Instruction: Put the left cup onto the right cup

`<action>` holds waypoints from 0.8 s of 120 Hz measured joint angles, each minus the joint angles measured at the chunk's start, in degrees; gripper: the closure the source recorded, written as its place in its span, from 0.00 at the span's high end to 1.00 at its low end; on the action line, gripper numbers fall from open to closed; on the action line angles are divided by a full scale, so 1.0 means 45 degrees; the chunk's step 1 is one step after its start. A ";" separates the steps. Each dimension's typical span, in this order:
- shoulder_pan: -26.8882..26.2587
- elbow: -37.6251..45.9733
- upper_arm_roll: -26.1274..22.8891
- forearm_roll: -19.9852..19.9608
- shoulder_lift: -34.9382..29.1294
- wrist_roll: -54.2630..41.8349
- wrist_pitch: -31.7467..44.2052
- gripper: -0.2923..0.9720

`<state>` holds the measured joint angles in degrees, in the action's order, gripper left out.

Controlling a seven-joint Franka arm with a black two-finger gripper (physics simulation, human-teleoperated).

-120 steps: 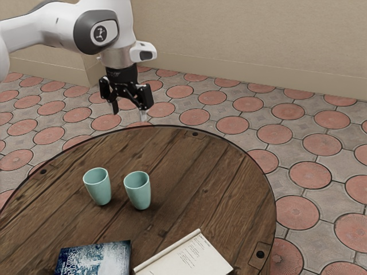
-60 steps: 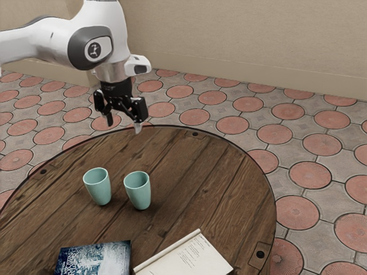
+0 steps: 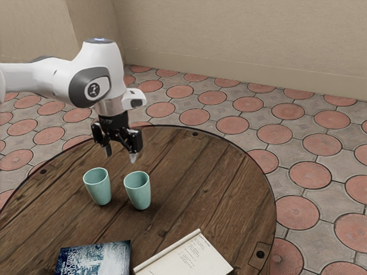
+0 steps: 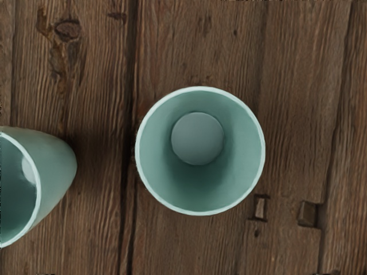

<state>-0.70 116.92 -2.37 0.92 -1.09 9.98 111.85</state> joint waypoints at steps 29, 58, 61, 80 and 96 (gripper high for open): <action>0.0823 0.0540 0.0011 -0.0027 -0.0111 0.0174 0.0520 0.56; 0.1770 0.1163 0.0018 -0.0033 -0.0099 0.0299 0.0961 0.53; 0.1829 0.1212 0.0021 -0.0036 -0.0090 0.0309 0.1012 0.52; 0.1990 0.1520 0.0037 -0.0049 -0.0057 0.0365 0.1306 0.52; 0.1916 0.1648 0.0038 -0.0068 0.0012 0.0403 0.1531 0.52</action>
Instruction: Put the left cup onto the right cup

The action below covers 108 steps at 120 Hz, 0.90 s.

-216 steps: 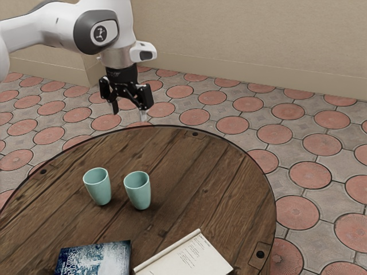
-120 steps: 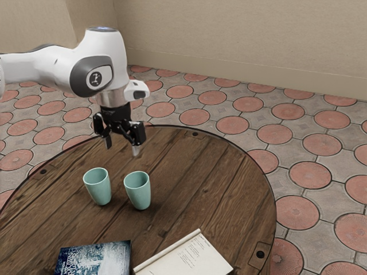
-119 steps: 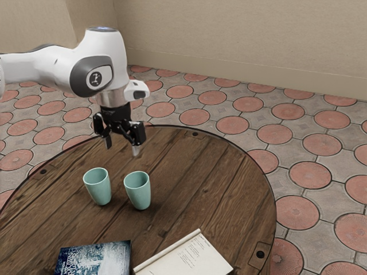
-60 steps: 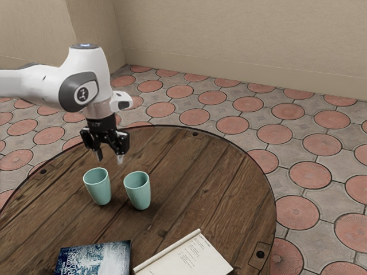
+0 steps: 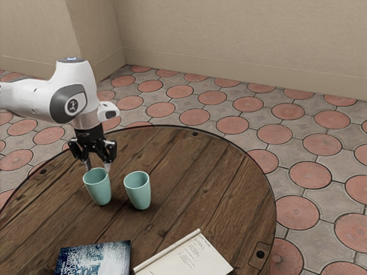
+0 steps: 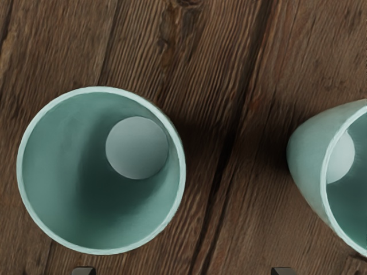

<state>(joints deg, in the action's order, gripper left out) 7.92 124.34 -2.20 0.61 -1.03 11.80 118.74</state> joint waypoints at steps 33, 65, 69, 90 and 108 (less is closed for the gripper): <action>-0.0319 0.0196 0.0000 -0.0017 0.0298 0.0050 0.0479 0.51; -0.0498 0.0187 -0.0002 -0.0019 0.0520 0.0070 0.0750 0.51; -0.0481 0.0180 -0.0001 -0.0019 0.0538 0.0072 0.0767 0.51; -0.0179 0.0176 0.0000 -0.0019 0.0648 0.0069 0.0864 0.51; 0.0178 0.0163 0.0001 -0.0019 0.0841 0.0055 0.0986 0.51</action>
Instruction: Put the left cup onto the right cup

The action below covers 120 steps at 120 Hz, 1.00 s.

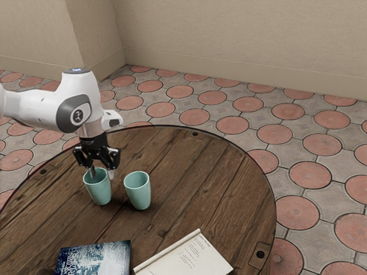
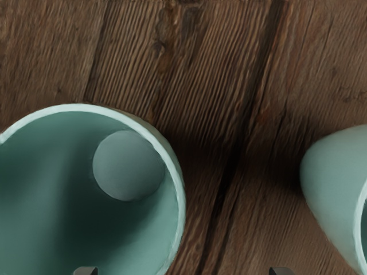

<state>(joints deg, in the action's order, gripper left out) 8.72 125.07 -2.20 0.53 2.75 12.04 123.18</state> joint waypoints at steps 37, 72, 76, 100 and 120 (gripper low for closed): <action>-0.0134 -0.0048 0.0080 0.0000 0.0566 -0.0031 0.0279 0.51; -0.0008 -0.0104 0.0105 0.0000 0.0824 -0.0066 0.0501 0.50; -0.0004 -0.0117 0.0110 0.0000 0.0838 -0.0070 0.0512 0.50; 0.0050 -0.0150 0.0156 -0.0001 0.0900 -0.0087 0.0564 0.45; 0.0063 -0.0152 0.0248 -0.0003 0.0937 -0.0097 0.0582 0.35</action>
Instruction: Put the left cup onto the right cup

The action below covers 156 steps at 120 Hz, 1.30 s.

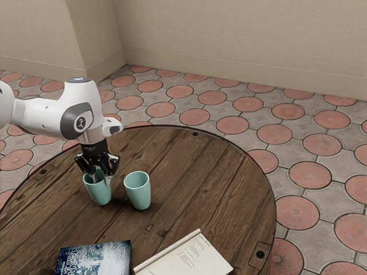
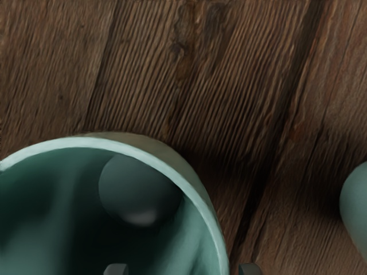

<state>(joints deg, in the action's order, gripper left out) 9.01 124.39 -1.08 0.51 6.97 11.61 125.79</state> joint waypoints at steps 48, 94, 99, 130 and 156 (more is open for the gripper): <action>0.0010 -0.0019 0.0045 0.0009 -0.0014 0.0030 0.0013 0.17; -0.0112 -0.0144 0.0025 0.0131 -0.0728 0.0187 -0.0608 0.15; -0.0108 -0.0292 -0.0029 0.0173 -0.0817 0.0215 -0.0803 0.15; -0.0060 -0.1313 -0.0749 0.0552 -0.1099 0.0505 -0.2291 0.15; -0.0282 -0.1896 -0.1382 0.1021 -0.1430 0.0868 -0.3336 0.15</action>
<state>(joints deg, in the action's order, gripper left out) 7.74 115.85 -7.30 5.11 0.53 15.51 110.78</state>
